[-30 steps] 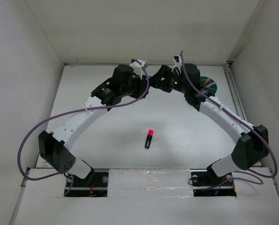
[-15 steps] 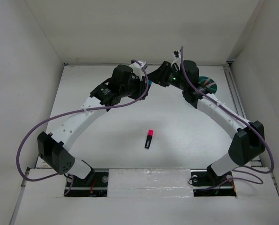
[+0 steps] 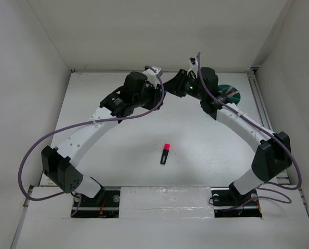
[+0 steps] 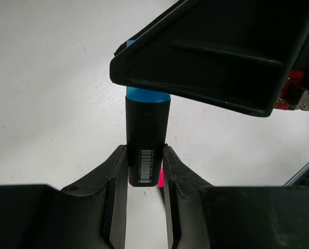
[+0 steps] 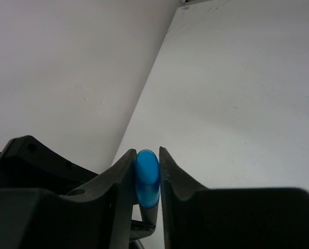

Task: Sort the stationery into containers
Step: Pass the stationery from the left arm to the right, then place the stationery into the container

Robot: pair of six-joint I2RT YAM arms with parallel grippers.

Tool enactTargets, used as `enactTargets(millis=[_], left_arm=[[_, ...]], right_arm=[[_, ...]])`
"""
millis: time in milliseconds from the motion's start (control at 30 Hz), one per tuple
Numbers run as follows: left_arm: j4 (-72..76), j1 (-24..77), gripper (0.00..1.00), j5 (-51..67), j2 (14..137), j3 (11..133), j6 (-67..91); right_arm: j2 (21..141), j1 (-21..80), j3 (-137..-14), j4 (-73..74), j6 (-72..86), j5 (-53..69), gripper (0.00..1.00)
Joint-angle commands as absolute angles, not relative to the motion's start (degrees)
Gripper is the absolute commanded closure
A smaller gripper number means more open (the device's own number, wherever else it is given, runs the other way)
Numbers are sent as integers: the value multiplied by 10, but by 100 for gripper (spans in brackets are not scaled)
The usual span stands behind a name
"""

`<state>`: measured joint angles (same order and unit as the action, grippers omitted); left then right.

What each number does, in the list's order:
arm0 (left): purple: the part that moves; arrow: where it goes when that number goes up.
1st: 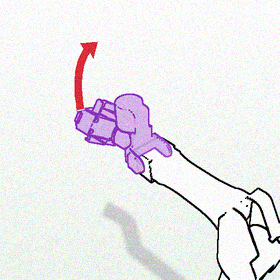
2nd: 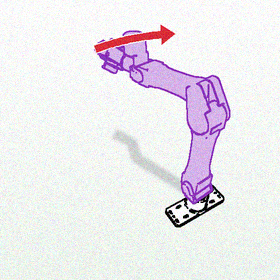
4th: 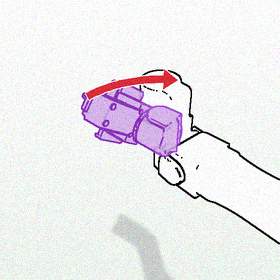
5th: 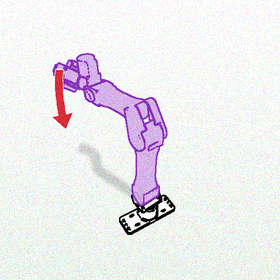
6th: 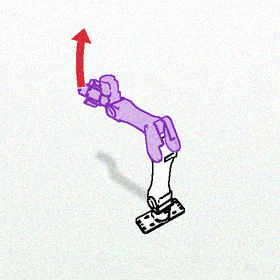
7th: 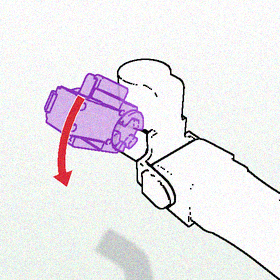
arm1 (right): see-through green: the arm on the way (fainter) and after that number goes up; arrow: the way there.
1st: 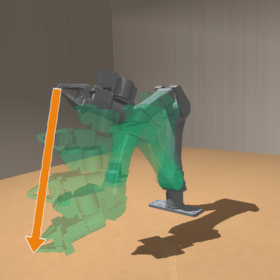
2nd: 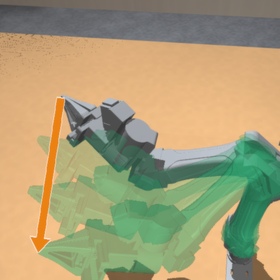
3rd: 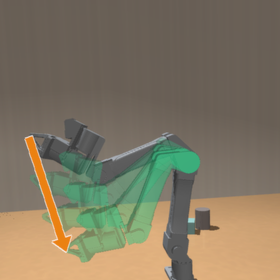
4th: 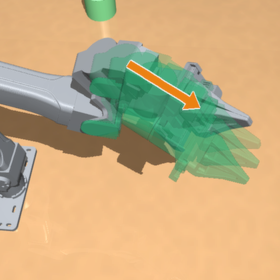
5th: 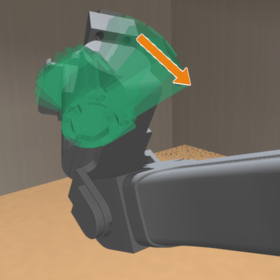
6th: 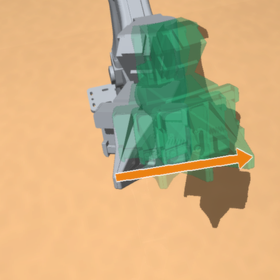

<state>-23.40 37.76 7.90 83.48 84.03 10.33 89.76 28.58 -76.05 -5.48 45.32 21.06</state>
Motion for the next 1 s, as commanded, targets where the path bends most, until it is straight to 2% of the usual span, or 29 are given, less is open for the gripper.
enactTargets(millis=[0,33,67,167,267,300,367,400,667,800,967], left_arm=[[-216,378,100,73,824,867,97],[-216,378,100,73,824,867,91],[-216,378,100,73,824,867,91],[-216,378,100,73,830,867,91],[-222,378,100,61,835,881,91],[-222,378,91,61,835,881,91],[-229,378,60,48,835,881,91],[-229,378,2,41,835,881,91],[-258,378,0,2,852,875,107],[-258,378,0,-32,846,856,126],[-285,378,0,-44,853,861,127]], right_arm=[[882,290,-772,-94,453,216,74],[882,290,-772,-94,453,216,80],[882,290,-772,-94,453,216,82],[882,285,-772,-94,453,216,100],[877,280,-772,-94,453,216,100],[877,279,-772,-94,453,216,100],[877,267,-772,-94,447,216,100],[877,253,-772,-94,439,216,100],[847,132,-765,-69,384,216,100],[811,78,-771,20,310,142,100],[766,23,-768,106,236,-47,100]])
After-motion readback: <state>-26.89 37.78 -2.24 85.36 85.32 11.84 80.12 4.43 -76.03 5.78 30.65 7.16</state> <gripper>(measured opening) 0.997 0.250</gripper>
